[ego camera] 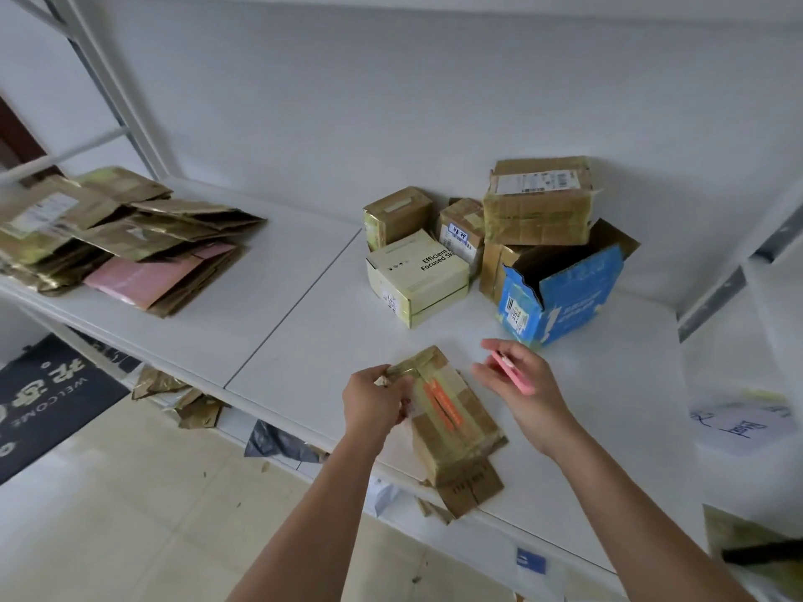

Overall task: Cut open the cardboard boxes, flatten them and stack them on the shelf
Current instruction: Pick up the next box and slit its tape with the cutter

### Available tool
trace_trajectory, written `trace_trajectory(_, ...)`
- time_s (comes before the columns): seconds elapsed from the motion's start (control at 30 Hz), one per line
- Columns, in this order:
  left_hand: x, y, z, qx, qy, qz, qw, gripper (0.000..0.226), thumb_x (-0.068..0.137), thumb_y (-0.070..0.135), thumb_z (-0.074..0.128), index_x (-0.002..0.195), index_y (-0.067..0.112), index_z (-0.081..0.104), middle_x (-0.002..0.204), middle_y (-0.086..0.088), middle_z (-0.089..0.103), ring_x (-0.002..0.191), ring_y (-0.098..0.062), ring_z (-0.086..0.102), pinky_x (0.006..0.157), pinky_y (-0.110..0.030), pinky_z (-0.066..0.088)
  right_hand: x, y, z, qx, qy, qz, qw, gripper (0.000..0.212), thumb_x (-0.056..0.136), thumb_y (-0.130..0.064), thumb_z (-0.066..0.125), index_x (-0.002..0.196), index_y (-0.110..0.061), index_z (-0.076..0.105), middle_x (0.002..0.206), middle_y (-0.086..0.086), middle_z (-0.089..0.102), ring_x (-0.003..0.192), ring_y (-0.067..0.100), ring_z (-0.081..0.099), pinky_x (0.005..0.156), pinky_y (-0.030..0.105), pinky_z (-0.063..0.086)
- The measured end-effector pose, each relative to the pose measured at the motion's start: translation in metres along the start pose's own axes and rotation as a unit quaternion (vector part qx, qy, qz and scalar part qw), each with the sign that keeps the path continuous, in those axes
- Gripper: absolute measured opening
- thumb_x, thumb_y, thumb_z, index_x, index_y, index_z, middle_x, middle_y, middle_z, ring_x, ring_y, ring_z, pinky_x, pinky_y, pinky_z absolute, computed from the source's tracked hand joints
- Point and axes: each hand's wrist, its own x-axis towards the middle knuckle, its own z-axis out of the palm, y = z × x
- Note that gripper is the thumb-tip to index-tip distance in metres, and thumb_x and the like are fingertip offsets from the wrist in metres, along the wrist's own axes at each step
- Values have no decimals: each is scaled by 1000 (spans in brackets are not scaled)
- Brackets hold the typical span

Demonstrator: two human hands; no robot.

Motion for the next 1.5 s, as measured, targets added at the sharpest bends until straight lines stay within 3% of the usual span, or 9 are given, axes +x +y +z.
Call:
trace_trajectory(0.17,1,-2,4,8,6,-4,1000,25,91,7,64,74,25,62,64,-6,58,56,-25,54,74,-56,59,8,-7,40,0,-18,-67,998,14,99,-18,57,97,-19,70,81,10,70,75,17,66,71,31,58)
trace_trajectory(0.27,-2,-1,3,2,-8,-19,1000,35,94,9,59,129,12,61,70,-4,60,59,-21,57,78,-48,61,12,1,48,-40,-9,-79,996,6,96,-12,61,97,-15,66,83,-2,73,77,12,70,66,24,55)
trace_trajectory(0.33,-4,2,1,-3,-20,-25,999,46,94,9,60,139,11,53,74,-5,62,64,-23,60,78,-48,60,13,7,50,-90,-23,-93,991,6,94,-11,62,93,-15,66,90,-11,74,81,8,71,66,20,55)
trace_trajectory(0.57,-3,3,0,-4,-17,-27,999,33,93,10,62,125,16,64,73,-4,62,63,-25,61,77,-49,61,14,11,52,-201,-58,-151,966,6,95,-12,61,98,-13,66,91,-15,71,87,2,69,71,20,57)
trace_trajectory(0.63,-4,3,0,0,-12,-25,1000,16,92,9,62,94,24,68,71,-5,62,62,-27,60,75,-52,60,15,10,53,-224,-66,-173,957,6,95,-11,60,99,-11,65,92,-10,71,87,2,68,73,23,57)
trace_trajectory(0.7,-2,3,0,9,-1,-32,999,32,91,7,62,69,29,59,66,-6,60,60,-27,59,74,-54,59,15,10,54,-256,-80,-191,944,7,94,-10,61,100,-6,64,93,0,71,87,8,68,75,29,58)
trace_trajectory(0.97,-3,7,4,21,13,-29,999,15,93,8,63,100,21,59,69,-3,60,61,-30,63,71,-50,61,13,3,50,-305,-107,-187,928,8,96,-12,57,90,-7,57,83,4,66,77,11,64,63,28,54)
trace_trajectory(1.17,-6,8,4,22,19,-24,999,15,93,8,63,85,21,59,67,-2,59,61,-32,64,70,-47,61,-13,4,36,-335,-135,-165,918,18,94,-9,58,79,-13,51,73,-2,54,66,13,54,52,16,39)
trace_trajectory(1.5,-8,9,5,35,25,-3,999,30,93,3,59,72,25,59,72,-4,59,60,-30,59,66,-44,61,-76,4,-8,-222,-110,-75,966,24,92,-7,62,78,-26,64,82,-13,70,71,2,66,57,11,45)
